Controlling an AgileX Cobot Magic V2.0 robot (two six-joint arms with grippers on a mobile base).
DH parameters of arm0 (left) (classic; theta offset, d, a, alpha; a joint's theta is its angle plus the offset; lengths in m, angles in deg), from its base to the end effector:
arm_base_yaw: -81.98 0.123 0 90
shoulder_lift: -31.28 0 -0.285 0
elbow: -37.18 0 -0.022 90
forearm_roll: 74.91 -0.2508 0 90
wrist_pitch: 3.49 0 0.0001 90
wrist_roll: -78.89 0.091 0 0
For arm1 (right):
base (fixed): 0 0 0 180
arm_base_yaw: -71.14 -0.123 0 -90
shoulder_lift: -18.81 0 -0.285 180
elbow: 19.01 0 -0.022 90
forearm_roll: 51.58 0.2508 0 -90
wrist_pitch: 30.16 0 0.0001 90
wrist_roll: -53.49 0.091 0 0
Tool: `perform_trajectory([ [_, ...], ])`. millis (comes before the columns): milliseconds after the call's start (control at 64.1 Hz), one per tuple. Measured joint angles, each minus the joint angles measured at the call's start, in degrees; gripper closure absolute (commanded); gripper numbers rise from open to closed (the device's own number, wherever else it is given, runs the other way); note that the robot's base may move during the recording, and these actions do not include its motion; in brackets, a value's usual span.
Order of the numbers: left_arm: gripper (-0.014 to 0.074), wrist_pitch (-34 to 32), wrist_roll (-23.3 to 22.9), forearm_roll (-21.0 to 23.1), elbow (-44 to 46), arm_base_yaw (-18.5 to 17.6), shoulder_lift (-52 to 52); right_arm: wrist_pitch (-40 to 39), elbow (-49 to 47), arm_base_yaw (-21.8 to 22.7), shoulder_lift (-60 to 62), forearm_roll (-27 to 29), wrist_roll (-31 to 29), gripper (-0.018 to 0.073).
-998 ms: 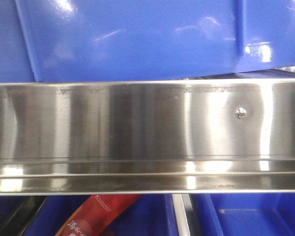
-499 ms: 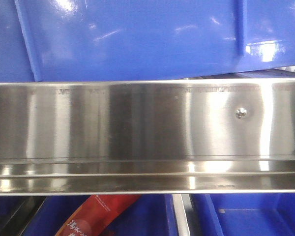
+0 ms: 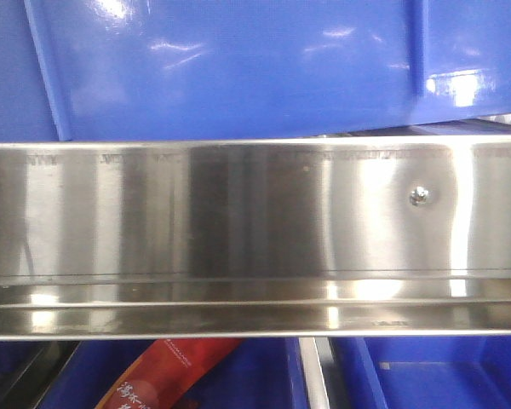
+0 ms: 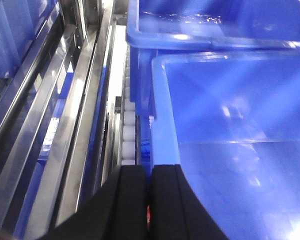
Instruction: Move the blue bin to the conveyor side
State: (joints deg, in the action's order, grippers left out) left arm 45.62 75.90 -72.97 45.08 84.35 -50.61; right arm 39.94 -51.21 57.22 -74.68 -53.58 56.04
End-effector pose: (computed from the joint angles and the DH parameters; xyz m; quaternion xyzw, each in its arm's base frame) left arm 0.2708 0.0089 0.4457 -0.0447 0.8780 -0.0191 0.4762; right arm 0.2870 0.0681 0.4870 -0.0889 0.9069 0.0417 0.4098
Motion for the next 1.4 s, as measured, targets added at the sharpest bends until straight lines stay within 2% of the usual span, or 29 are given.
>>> perform_trajectory([
  [140,0.0592,2.46,0.0,0.0,2.06,0.0,-2.26,0.13,-3.24,0.0,-2.68,0.0,0.11,0.0612],
  [234,0.0591,3.21,0.0,0.0,3.23,0.0,-3.53,0.43,-3.49,0.0,-3.82,-0.04,0.23,0.0477],
  [265,0.0584,3.21,0.0,0.0,3.49,0.0,-3.93,0.55,-3.49,-0.11,-4.09,-0.04,0.23,0.0402],
  [343,0.0527,3.31,0.0,0.0,3.89,0.0,-4.67,0.54,-3.49,-0.11,-4.74,-0.04,0.23,0.0288],
  [421,0.0433,4.29,0.0,0.0,3.89,0.0,-5.41,0.54,-3.49,-0.11,-5.22,-0.04,0.23,0.0245],
  [592,0.0234,5.74,0.0,0.0,3.89,0.0,-6.98,0.57,-3.49,-0.11,-6.28,-0.04,0.23,0.0238],
  [670,0.0194,5.88,0.0,0.0,3.89,0.0,-7.78,0.57,-3.49,-0.11,-7.21,-0.04,0.23,0.0238],
  [920,0.0193,6.69,0.0,0.61,4.12,0.0,-10.79,0.57,-3.49,-0.11,-9.75,-0.04,0.35,0.0238],
  [1107,0.0193,6.82,0.0,2.68,4.36,0.0,-12.79,0.57,-3.49,-0.11,-10.77,-0.04,0.35,0.0238],
  [1403,0.0193,8.7,0.0,3.32,4.36,-1.86,-13.85,0.57,-3.49,-0.11,-11.23,-0.04,0.35,0.0238],
])
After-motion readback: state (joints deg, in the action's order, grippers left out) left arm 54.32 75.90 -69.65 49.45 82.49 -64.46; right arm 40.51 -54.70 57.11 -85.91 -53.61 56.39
